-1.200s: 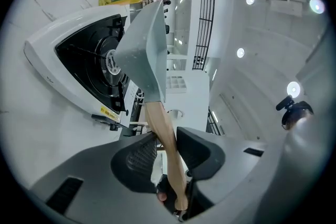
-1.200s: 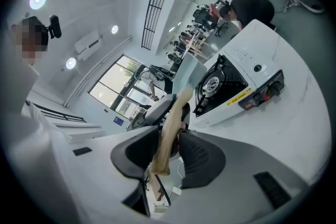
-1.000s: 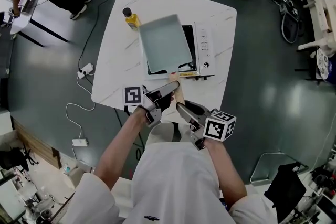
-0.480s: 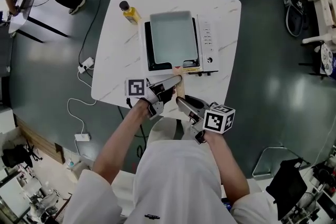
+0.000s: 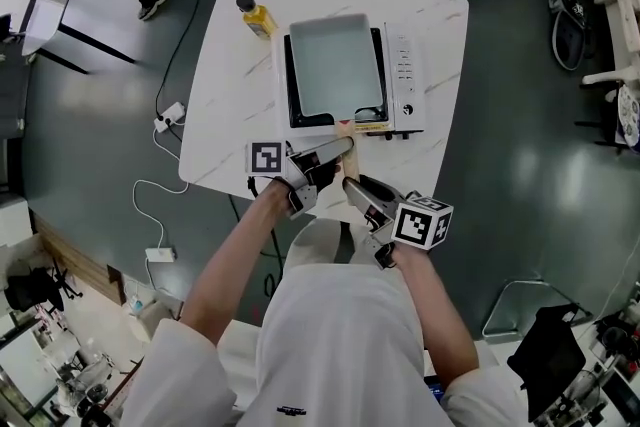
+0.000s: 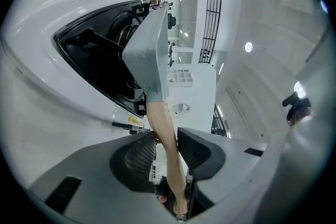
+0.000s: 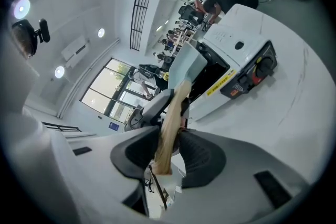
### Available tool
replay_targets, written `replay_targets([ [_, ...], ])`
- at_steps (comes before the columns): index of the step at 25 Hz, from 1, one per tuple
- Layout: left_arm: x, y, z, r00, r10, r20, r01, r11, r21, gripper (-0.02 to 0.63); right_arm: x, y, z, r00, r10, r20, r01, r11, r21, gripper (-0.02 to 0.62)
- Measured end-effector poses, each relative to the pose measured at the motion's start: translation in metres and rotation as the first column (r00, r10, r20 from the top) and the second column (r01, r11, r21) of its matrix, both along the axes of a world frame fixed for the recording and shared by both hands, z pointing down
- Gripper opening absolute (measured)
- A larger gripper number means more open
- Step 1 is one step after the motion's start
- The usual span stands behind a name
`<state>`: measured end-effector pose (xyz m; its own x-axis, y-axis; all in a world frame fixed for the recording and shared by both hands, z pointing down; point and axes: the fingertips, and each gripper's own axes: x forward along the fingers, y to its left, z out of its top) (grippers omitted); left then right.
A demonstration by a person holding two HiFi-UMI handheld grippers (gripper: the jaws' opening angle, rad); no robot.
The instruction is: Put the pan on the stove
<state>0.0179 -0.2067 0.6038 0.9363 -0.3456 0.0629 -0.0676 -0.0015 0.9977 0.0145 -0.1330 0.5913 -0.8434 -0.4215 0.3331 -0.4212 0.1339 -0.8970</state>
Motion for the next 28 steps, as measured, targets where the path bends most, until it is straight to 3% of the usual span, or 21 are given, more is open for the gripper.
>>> replay_targets([
  [3, 0.0, 0.002, 0.0, 1.0, 0.01, 0.002, -0.01, 1.0, -0.006, 0.141, -0.002, 0.002, 0.002, 1.0, 0.0, 0.003, 0.0, 1.0, -0.005, 0.135],
  [6, 0.001, 0.004, -0.006, 1.0, 0.003, -0.001, -0.003, 1.0, 0.001, 0.17, -0.003, 0.008, 0.004, 1.0, -0.024, -0.011, 0.023, 1.0, -0.013, 0.244],
  [12, -0.017, 0.018, -0.002, 0.985, -0.077, 0.154, 0.071, 0.997, 0.043, 0.17, 0.018, 0.008, -0.006, 0.998, 0.062, -0.03, -0.061, 0.998, 0.028, 0.273],
  [16, -0.031, 0.036, -0.011, 0.954, -0.097, 0.283, 0.057, 0.988, 0.147, 0.17, 0.039, 0.008, -0.012, 0.991, 0.095, -0.095, -0.087, 0.993, 0.077, 0.282],
  [21, -0.053, 0.044, -0.034, 0.869, -0.193, 0.456, 0.058, 0.954, 0.294, 0.17, 0.052, 0.006, -0.034, 0.981, 0.087, -0.171, -0.058, 0.984, 0.167, 0.264],
  [25, -0.081, 0.042, -0.059, 0.736, -0.339, 0.586, 0.108, 0.914, 0.392, 0.138, 0.056, 0.003, -0.072, 0.969, 0.07, -0.238, 0.005, 0.954, 0.3, 0.222],
  [28, -0.093, 0.044, -0.089, 0.678, -0.429, 0.597, 0.136, 0.871, 0.472, 0.09, 0.06, -0.005, -0.101, 0.957, 0.089, -0.276, 0.026, 0.921, 0.388, 0.179],
])
